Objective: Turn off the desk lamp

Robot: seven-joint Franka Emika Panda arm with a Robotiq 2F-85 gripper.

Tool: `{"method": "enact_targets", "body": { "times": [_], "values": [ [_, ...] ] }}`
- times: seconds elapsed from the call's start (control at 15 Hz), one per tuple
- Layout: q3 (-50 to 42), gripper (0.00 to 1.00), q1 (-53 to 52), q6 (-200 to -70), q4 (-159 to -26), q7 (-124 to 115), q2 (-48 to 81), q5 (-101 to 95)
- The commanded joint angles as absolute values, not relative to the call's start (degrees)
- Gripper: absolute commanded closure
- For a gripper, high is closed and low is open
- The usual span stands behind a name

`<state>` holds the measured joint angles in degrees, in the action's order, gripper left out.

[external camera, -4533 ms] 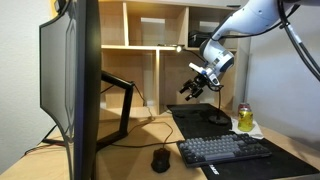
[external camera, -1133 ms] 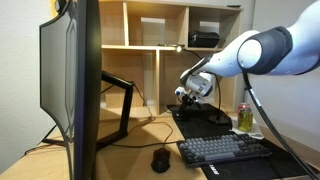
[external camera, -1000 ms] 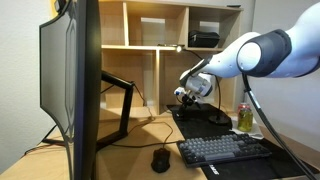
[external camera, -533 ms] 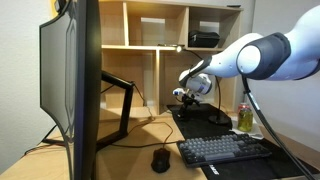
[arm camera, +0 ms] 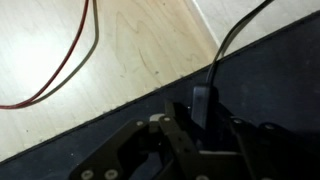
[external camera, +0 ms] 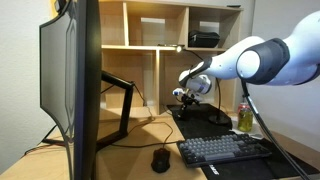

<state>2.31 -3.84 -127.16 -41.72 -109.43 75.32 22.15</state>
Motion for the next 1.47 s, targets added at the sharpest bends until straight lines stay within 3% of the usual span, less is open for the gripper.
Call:
{"method": "enact_targets", "body": {
  "times": [0.0,0.13,0.2,0.47,0.53,0.67,0.87,0.93,1.07,1.4],
  "values": [
    [3.43,0.89,-3.23,-124.86,-37.28,-110.86,77.88,20.24],
    [3.38,0.99,-3.29,-124.7,-36.51,-111.28,78.32,19.93],
    [3.34,0.95,-3.33,-124.54,-36.07,-111.52,78.57,19.8],
    [3.81,0.95,-3.2,-124.01,-34.31,-111.78,79.59,19.8],
    [4.33,0.53,-3.0,-123.88,-34.04,-111.44,79.79,20.16],
    [3.71,0.47,-3.24,-123.62,-34.54,-110.63,79.47,22.01],
    [3.92,0.24,-3.19,-122.82,-33.98,-110.49,79.76,22.22],
    [3.82,0.68,-3.23,-122.46,-33.94,-110.67,79.72,22.1],
    [3.6,0.65,-3.31,-121.97,-33.88,-111.06,79.65,21.95],
    [3.45,0.98,-3.37,-121.37,-33.57,-111.29,79.69,21.87]
  ]
}}
